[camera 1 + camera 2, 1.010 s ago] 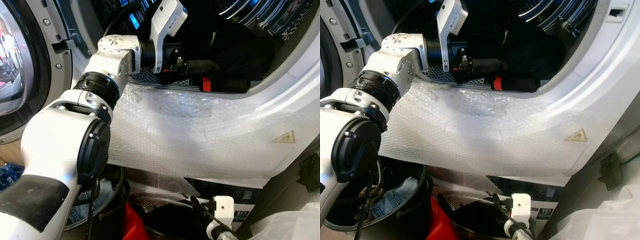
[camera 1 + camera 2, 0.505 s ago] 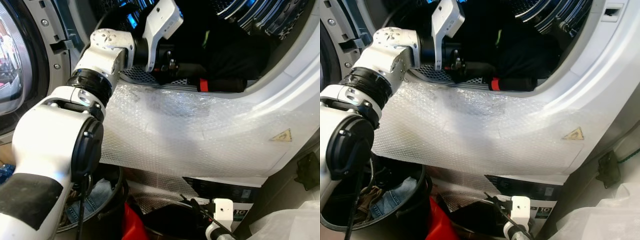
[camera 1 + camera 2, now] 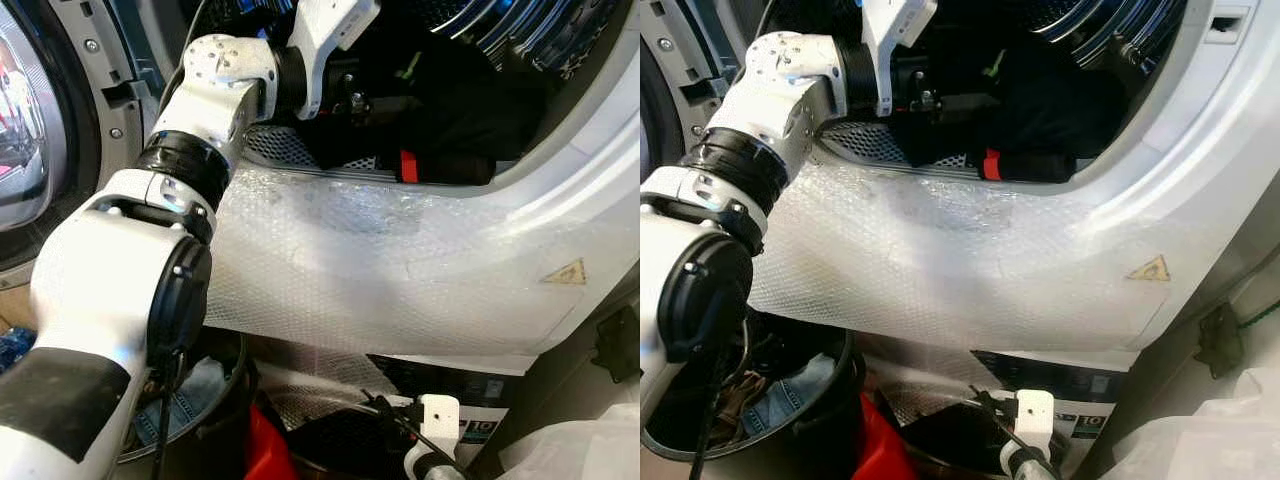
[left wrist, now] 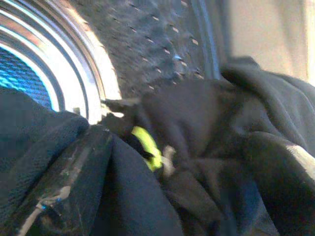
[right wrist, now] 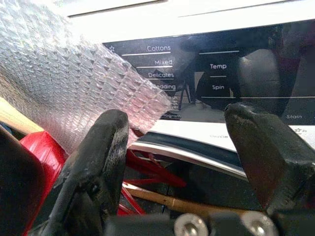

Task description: Clothes washing

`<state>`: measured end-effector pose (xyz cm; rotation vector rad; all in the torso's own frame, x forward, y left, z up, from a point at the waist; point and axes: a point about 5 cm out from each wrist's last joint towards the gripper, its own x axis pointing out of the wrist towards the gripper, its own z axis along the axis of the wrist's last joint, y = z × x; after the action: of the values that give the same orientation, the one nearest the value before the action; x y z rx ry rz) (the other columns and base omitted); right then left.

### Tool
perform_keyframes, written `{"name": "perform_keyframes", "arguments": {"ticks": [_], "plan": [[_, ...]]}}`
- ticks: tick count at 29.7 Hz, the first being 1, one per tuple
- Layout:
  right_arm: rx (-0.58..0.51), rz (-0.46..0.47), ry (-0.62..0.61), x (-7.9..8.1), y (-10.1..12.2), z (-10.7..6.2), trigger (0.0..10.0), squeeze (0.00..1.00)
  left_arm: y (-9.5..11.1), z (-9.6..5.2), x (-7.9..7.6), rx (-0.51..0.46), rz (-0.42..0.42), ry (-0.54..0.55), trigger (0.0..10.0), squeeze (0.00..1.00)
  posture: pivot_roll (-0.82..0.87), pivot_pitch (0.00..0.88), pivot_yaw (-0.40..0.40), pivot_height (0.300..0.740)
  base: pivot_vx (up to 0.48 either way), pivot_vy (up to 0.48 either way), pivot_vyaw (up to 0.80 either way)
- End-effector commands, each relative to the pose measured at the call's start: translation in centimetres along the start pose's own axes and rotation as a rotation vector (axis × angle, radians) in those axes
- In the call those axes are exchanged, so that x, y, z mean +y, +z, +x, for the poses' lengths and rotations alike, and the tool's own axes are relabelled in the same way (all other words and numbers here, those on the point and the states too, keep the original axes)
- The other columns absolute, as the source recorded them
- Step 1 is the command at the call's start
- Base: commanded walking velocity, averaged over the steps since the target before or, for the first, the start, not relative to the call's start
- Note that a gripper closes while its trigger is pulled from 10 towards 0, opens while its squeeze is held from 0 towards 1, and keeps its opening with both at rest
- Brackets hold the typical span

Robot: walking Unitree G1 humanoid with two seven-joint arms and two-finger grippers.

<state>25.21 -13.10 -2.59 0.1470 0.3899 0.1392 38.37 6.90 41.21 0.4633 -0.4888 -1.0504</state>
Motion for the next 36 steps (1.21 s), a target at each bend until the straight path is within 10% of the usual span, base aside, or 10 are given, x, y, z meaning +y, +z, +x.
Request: {"name": "perform_keyframes", "arguments": {"ticks": [1,7,8,9,10,11,24,29,36], "plan": [[0.028,0.012,0.004,0.5,-0.5,0.0,10.0,0.0,1.1,-0.3,0.6,-0.026,0.029,0.031,10.0,1.0,-0.02,0.0,0.082,0.74,0.0,0.0,0.0],[0.03,0.023,-0.007,0.5,-0.5,0.0,10.0,0.0,2.1,-1.4,2.2,0.051,0.139,0.247,10.0,1.0,-0.01,0.0,0.087,0.74,0.0,0.0,0.0],[0.033,0.023,-0.005,0.6,-0.5,0.1,10.0,0.0,1.8,-1.8,1.6,0.066,0.147,0.212,10.0,0.37,-0.01,0.0,0.083,0.74,0.0,0.0,0.0],[0.034,0.022,-0.004,0.7,-0.5,0.1,10.0,0.0,1.7,-1.9,1.4,0.07,0.154,0.192,10.0,0.37,-0.01,0.0,0.083,0.74,0.0,0.0,0.0],[0.035,0.021,-0.002,0.7,-0.5,0.1,10.0,0.0,1.7,-2.0,1.0,0.058,0.156,0.167,10.0,0.07,-0.01,0.0,0.083,0.74,0.0,0.0,0.0],[0.034,0.021,-0.001,0.7,-0.5,0.1,10.0,0.0,1.9,-2.1,0.7,0.038,0.145,0.141,10.0,0.0,-0.01,0.0,0.087,0.74,0.0,0.0,0.0],[0.045,0.023,0.01,1.0,-1.0,-0.2,10.0,0.0,3.8,-4.7,-4.0,-0.156,0.16,-0.221,10.0,0.0,0.0,0.0,0.086,0.74,0.0,0.0,0.0],[0.04,0.025,0.007,0.9,-0.8,-0.1,10.0,0.0,2.3,-4.8,-5.7,-0.167,0.02,-0.405,10.0,0.0,0.0,0.0,0.085,0.74,0.0,0.0,0.0],[0.05,0.024,0.02,1.2,-1.3,-0.3,10.0,0.0,-1.3,-2.6,-4.3,-0.161,-0.181,-0.35,10.0,0.0,-0.03,0.0,0.095,0.74,0.0,0.0,0.0]]}}
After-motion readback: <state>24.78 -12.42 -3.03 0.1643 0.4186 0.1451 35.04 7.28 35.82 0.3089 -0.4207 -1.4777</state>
